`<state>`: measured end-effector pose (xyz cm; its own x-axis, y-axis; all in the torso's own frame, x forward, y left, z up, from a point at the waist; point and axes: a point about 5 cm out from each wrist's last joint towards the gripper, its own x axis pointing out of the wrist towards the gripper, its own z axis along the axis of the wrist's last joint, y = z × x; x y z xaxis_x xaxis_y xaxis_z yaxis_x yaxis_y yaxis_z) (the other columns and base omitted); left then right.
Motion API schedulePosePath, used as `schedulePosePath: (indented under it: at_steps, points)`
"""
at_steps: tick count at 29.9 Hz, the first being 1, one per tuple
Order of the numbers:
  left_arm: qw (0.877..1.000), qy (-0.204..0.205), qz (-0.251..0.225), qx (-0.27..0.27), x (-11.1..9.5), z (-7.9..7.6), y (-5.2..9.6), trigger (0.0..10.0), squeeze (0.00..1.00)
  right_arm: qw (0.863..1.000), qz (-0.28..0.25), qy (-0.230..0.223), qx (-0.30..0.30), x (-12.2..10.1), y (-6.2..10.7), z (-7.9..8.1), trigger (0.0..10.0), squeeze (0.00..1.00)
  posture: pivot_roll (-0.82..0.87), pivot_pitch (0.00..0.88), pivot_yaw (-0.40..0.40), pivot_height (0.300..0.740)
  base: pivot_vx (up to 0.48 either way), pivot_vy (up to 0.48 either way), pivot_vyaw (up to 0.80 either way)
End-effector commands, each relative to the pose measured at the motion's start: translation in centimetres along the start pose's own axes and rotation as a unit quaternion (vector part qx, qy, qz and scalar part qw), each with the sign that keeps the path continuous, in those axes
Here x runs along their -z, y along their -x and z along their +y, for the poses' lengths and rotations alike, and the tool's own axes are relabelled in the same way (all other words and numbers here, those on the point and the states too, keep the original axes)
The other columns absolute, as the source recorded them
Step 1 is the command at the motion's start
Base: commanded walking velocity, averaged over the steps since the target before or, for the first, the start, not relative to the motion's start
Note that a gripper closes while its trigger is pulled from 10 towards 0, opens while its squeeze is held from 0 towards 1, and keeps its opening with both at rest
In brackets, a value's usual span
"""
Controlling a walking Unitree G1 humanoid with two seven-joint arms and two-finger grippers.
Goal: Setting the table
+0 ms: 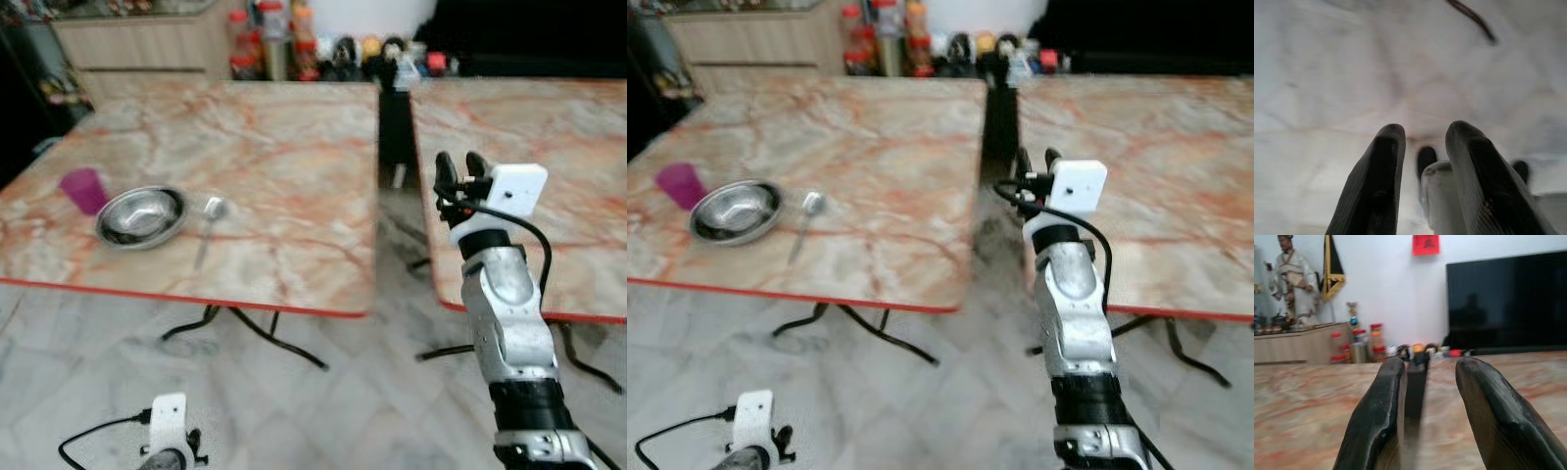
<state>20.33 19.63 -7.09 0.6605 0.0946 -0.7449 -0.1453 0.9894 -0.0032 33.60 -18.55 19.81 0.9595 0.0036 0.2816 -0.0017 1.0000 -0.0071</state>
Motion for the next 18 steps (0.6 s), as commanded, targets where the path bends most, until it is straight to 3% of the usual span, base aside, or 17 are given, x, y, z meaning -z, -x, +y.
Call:
schedulePosePath:
  at_steps: [1,18]
  points:
    - [1.000,-0.001,0.004,-0.018,0.19,1.24,0.13,10.0,0.00,1.000,-0.002,-0.005,-0.017,-0.28,-0.21,1.03,10.0,0.00,-0.05,0.106,0.039,0.740,0.000,-0.480,0.00]
    - [1.000,0.004,0.006,-0.018,0.48,1.09,0.19,10.0,0.00,1.000,0.013,0.001,-0.012,0.05,-0.18,0.74,10.0,0.00,-0.06,0.130,0.033,0.740,0.000,-0.454,0.00]
